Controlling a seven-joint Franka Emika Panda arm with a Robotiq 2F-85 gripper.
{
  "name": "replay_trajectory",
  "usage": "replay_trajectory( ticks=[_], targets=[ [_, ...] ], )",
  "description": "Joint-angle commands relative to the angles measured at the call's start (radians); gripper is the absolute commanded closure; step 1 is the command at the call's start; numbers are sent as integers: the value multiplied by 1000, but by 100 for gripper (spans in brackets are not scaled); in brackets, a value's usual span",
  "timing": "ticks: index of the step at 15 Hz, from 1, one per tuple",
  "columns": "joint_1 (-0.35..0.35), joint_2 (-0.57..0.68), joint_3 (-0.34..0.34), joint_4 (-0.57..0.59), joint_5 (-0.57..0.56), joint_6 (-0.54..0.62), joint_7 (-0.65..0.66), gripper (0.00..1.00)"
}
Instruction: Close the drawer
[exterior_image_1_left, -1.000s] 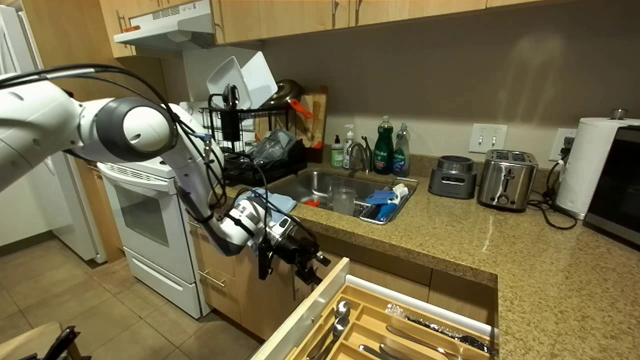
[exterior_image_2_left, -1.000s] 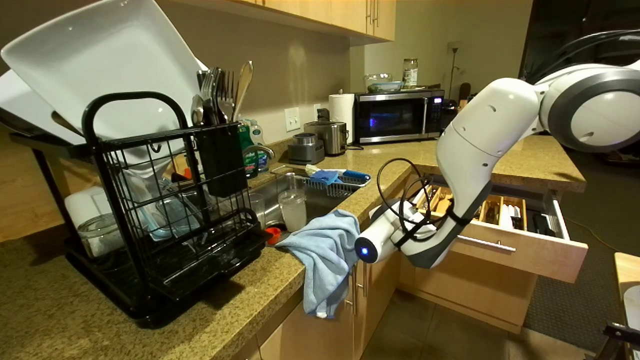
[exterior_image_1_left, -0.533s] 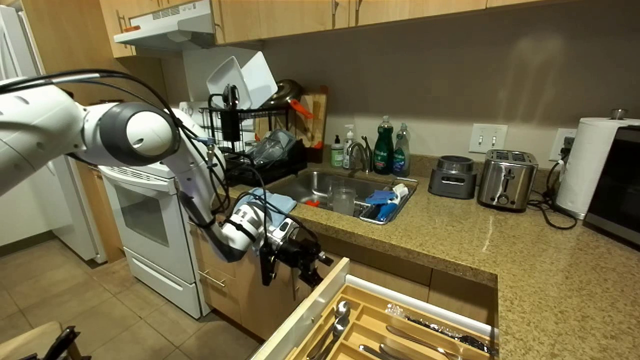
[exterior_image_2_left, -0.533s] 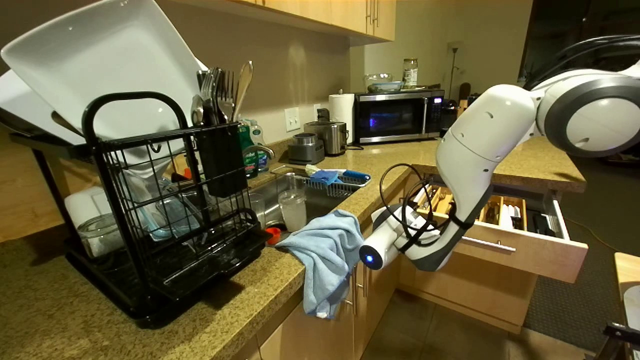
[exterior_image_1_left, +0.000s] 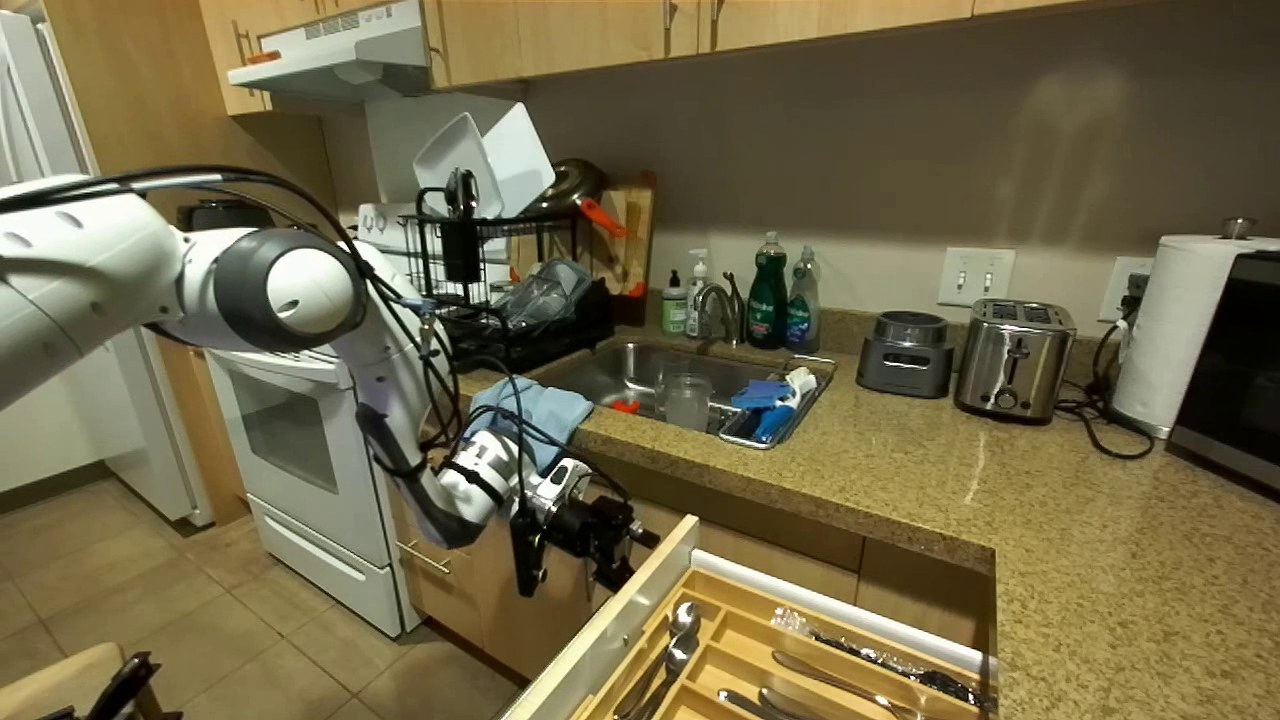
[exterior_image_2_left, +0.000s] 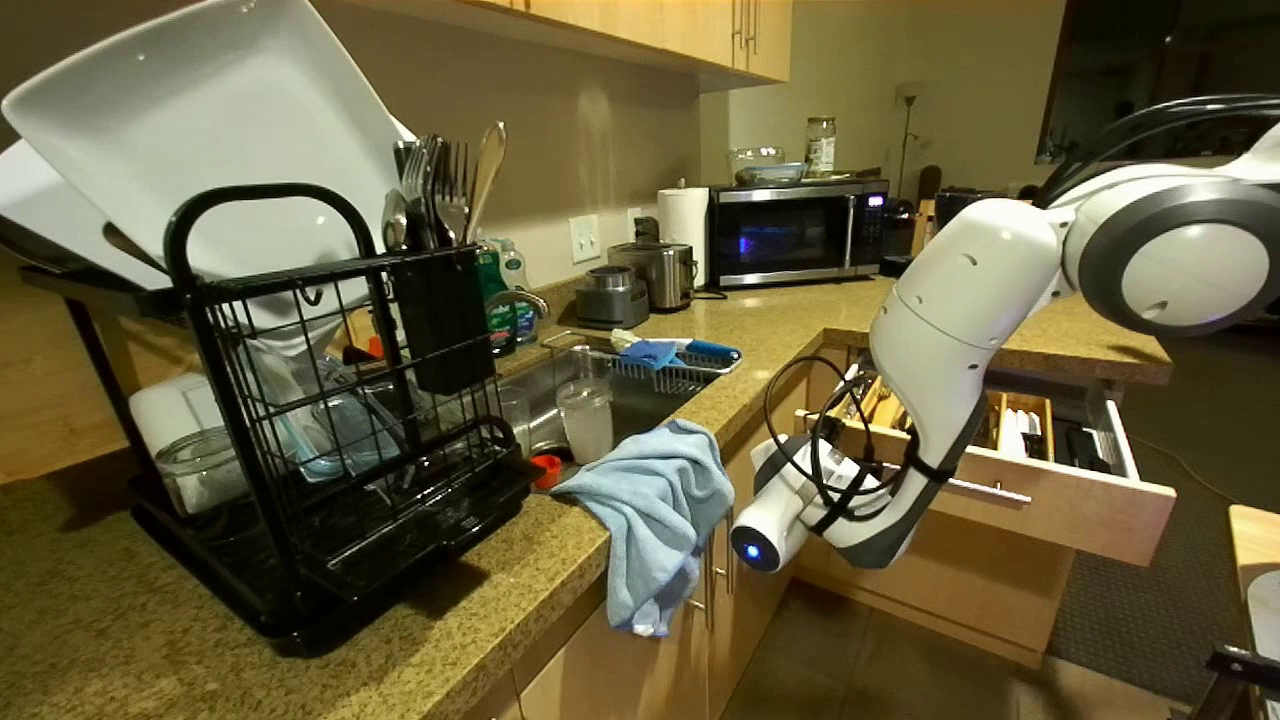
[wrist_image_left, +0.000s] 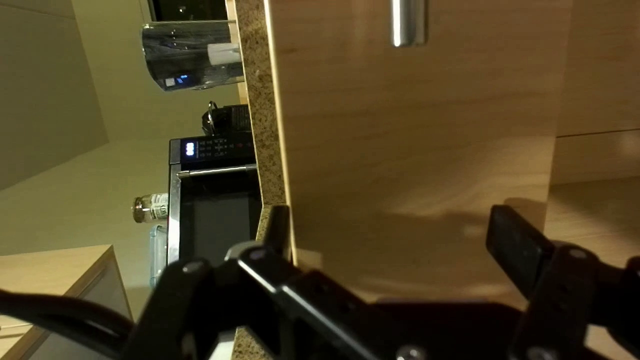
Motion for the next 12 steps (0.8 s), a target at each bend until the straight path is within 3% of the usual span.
replay_trajectory(
  ticks=[1,12],
  targets=[
    [-28,6,24,-8,-34,-39,28,0],
    [-52,25,19,25,-28,-67,19,0]
  ],
)
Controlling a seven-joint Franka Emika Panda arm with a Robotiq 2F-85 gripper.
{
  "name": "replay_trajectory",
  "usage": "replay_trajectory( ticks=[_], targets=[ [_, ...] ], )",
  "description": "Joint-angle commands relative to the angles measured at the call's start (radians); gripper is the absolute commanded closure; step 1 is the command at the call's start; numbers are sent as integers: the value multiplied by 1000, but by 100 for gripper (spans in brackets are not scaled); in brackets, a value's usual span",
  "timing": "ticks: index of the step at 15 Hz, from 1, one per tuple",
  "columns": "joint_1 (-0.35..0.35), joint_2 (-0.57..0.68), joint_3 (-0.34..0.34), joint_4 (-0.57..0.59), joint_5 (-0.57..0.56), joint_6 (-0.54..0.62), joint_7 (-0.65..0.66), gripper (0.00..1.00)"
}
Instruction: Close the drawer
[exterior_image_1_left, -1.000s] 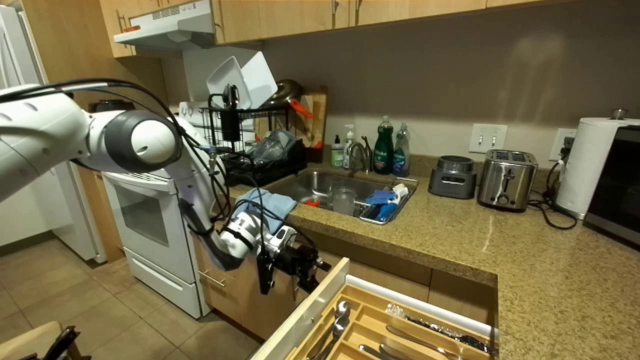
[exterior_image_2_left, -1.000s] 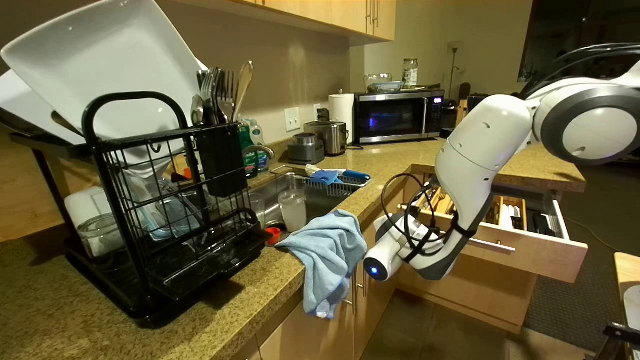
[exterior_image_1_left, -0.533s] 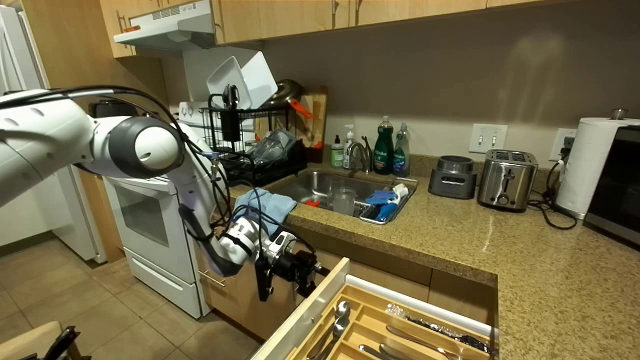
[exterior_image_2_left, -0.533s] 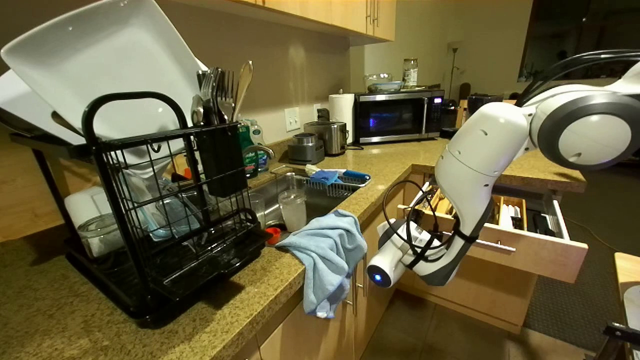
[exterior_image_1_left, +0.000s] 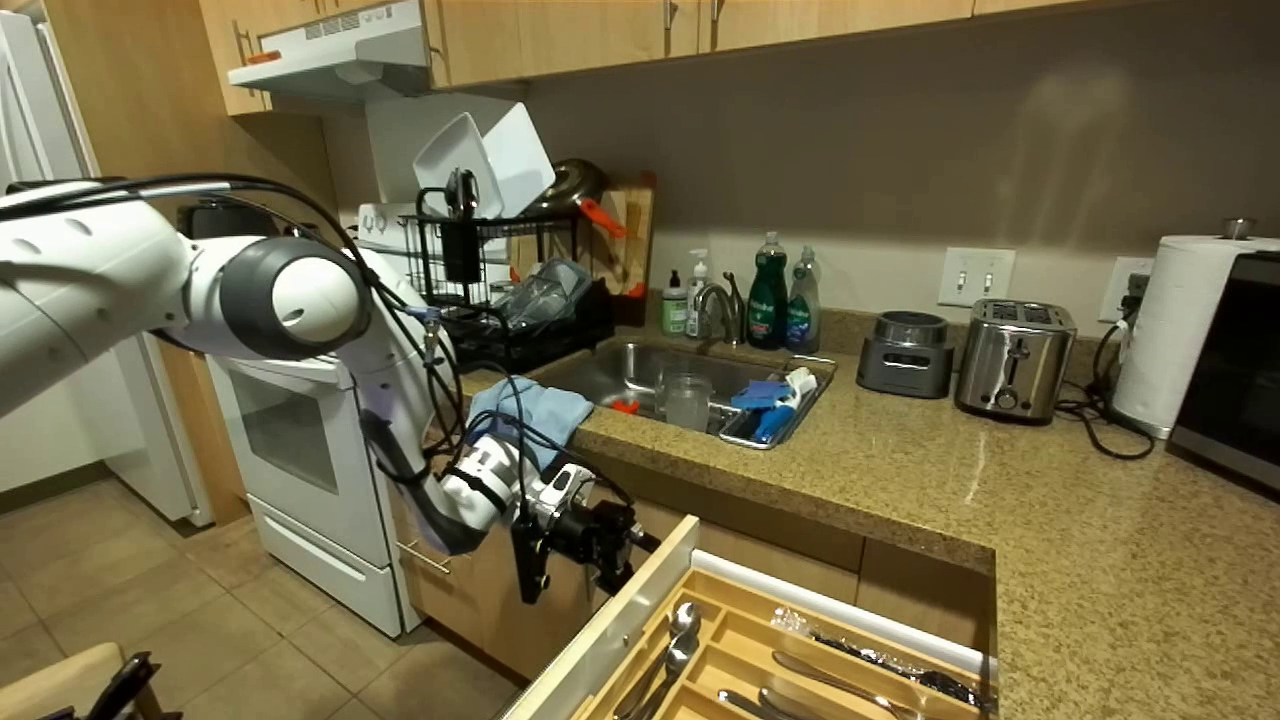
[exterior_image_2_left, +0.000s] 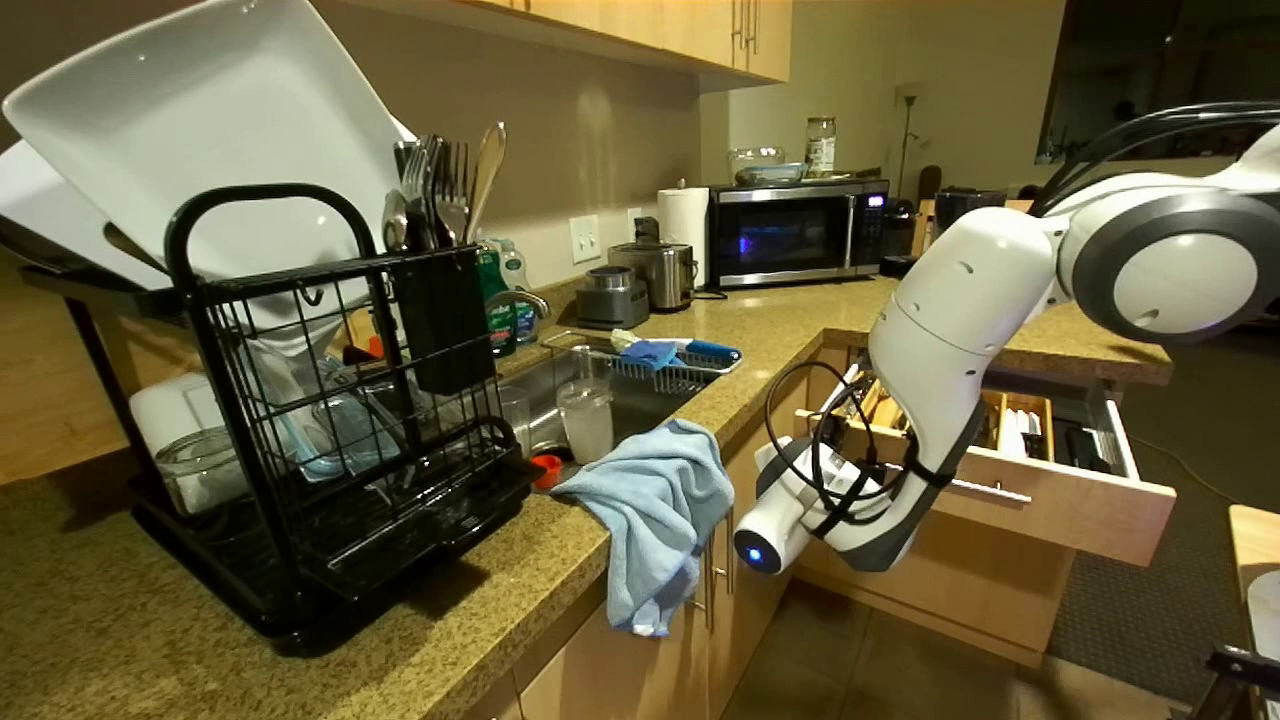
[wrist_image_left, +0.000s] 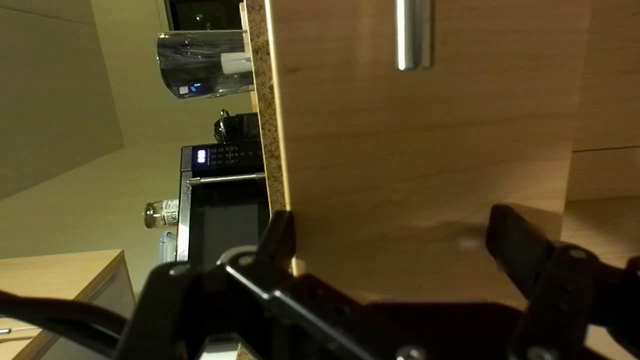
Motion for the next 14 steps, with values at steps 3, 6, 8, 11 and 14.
replay_trajectory(
  ticks=[3,6,8,11,14],
  targets=[
    [-53,9,15,26,-17,-32,15,0],
    [-65,14,14,38,-14,-32,14,0],
    [-71,17,12,44,-14,-32,15,0],
    [-76,21,7,53,-16,-33,17,0],
    [-84,22,2,59,-18,-40,18,0]
  ],
)
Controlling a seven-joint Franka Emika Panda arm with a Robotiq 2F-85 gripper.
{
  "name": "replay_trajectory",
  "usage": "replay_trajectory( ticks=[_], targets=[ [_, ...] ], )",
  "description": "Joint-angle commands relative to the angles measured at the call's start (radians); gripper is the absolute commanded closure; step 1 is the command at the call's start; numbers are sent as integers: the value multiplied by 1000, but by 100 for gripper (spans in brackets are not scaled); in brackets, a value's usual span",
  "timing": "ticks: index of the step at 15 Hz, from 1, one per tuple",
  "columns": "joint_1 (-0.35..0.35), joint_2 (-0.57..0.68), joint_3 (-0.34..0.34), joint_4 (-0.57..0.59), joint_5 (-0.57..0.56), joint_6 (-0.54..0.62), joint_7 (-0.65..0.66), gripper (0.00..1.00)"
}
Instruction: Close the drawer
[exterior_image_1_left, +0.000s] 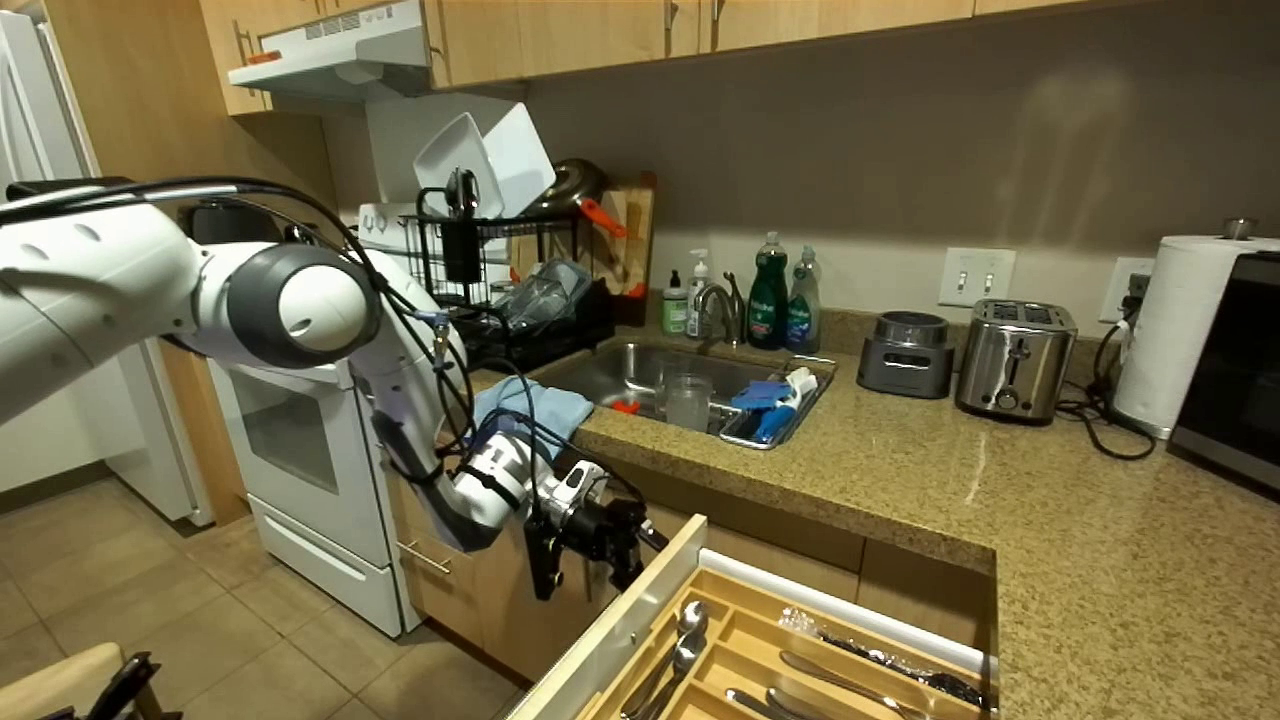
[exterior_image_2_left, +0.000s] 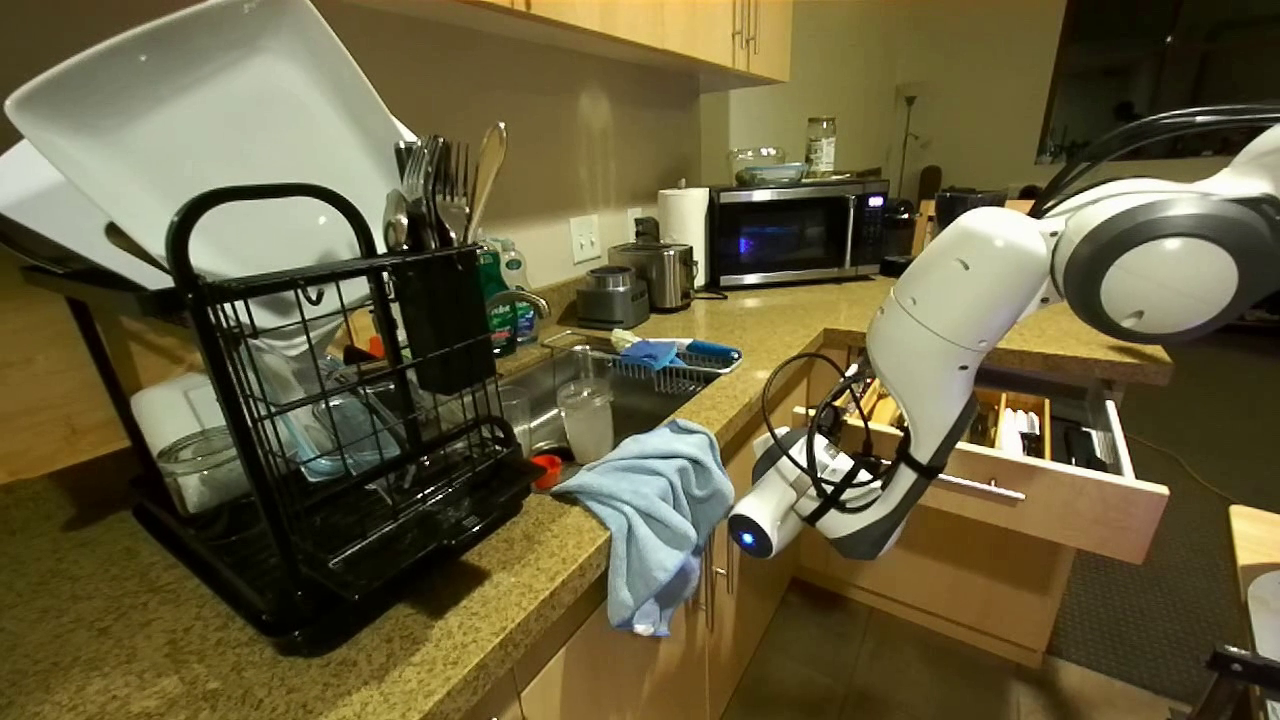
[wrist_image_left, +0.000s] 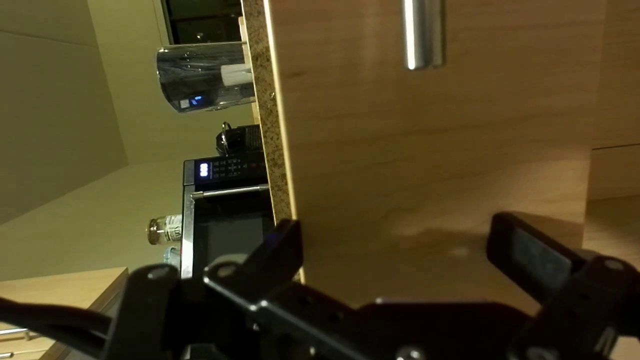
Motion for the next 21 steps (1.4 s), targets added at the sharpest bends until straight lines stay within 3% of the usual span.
replay_trajectory(
  ticks=[1,11,21],
  targets=[
    [-51,9,-10,13,-19,-34,19,0],
    [-59,10,-18,13,-28,-44,30,0],
    [-17,1,10,-28,-31,-61,48,0]
  ],
)
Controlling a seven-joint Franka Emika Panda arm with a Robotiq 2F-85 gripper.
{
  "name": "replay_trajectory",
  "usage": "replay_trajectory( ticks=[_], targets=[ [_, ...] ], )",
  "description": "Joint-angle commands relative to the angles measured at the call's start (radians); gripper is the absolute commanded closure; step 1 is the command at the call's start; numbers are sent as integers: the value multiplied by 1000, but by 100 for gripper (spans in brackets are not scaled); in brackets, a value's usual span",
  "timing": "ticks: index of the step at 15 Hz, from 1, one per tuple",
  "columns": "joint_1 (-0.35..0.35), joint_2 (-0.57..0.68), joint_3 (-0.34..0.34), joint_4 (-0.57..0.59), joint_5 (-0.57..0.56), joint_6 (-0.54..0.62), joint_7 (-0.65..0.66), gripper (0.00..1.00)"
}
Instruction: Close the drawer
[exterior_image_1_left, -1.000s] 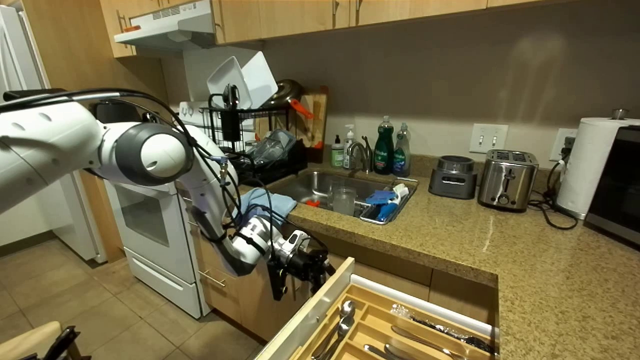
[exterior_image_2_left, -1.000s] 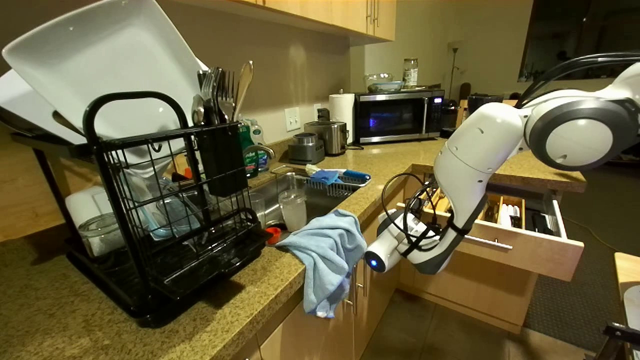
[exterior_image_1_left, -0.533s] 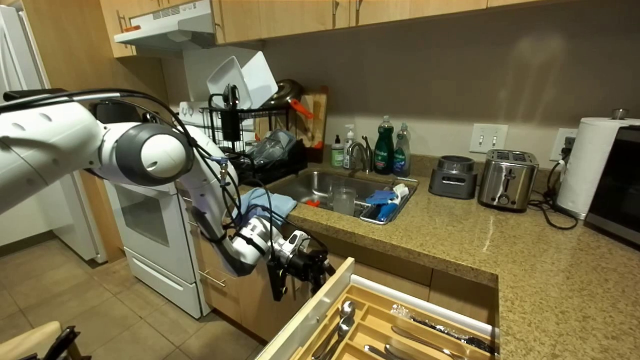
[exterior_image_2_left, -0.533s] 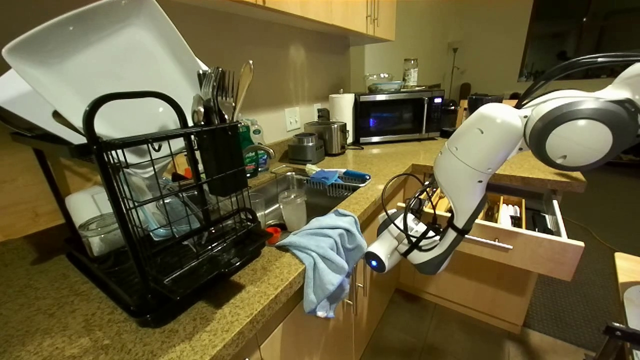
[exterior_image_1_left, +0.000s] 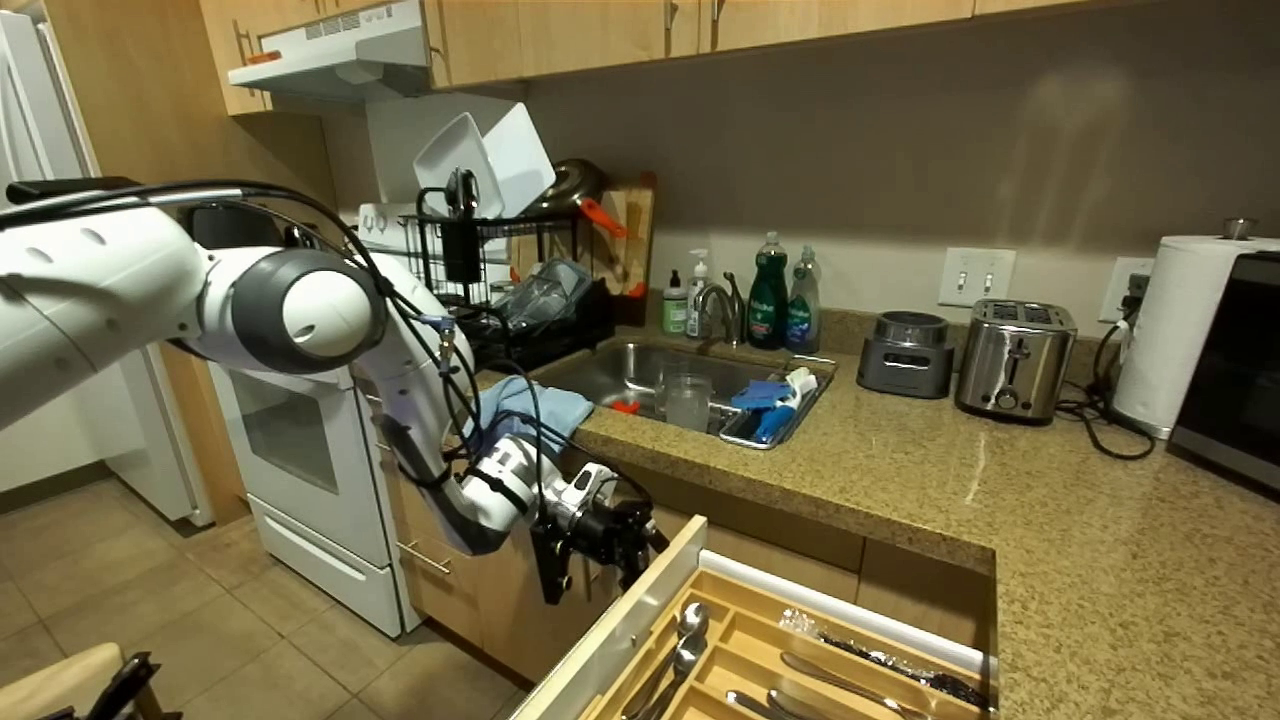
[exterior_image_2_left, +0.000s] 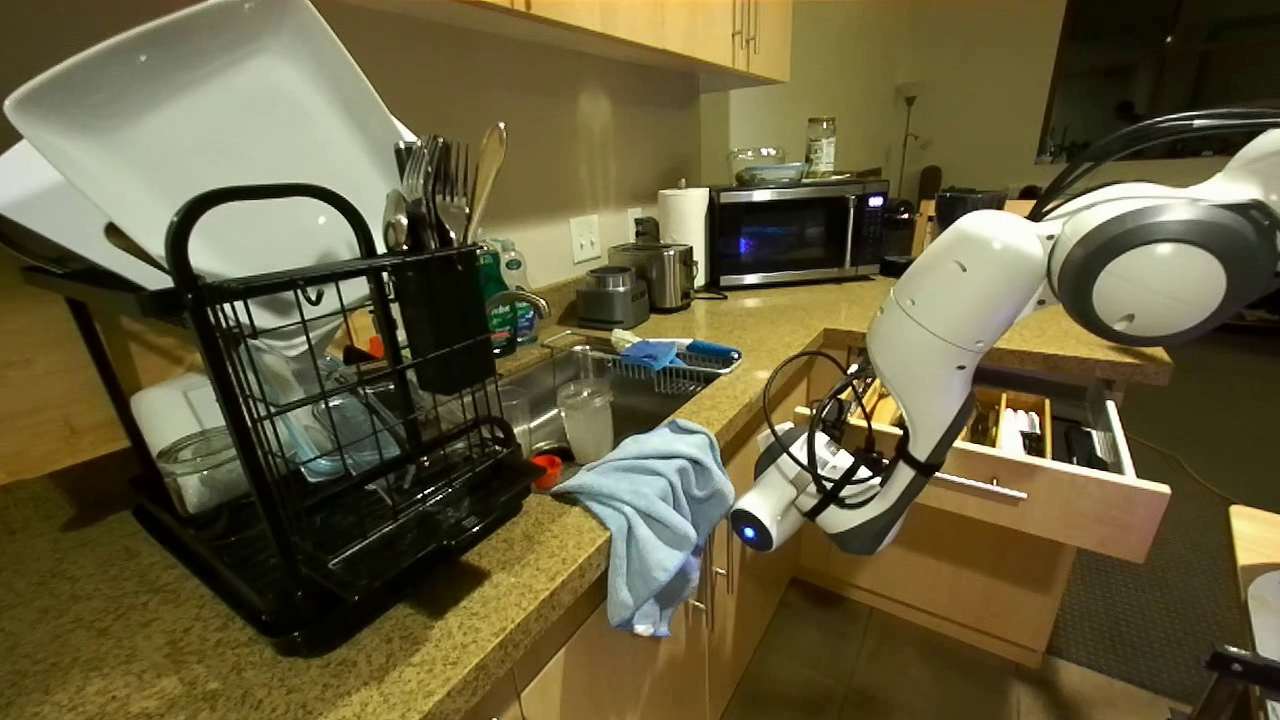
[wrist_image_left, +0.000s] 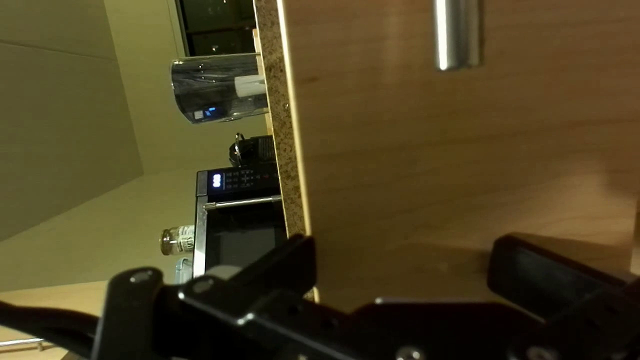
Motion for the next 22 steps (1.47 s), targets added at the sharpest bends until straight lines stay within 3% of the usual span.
replay_trajectory(
  ticks=[1,11,12,13,22],
  targets=[
    [8,-14,22,-54,-26,-38,50,0],
    [63,-22,90,-114,-24,-77,84,0],
    [62,-20,91,-114,-23,-77,82,25],
    [59,-19,90,-115,-24,-77,80,26],
    [49,-19,89,-111,-21,-81,78,85]
  ],
)
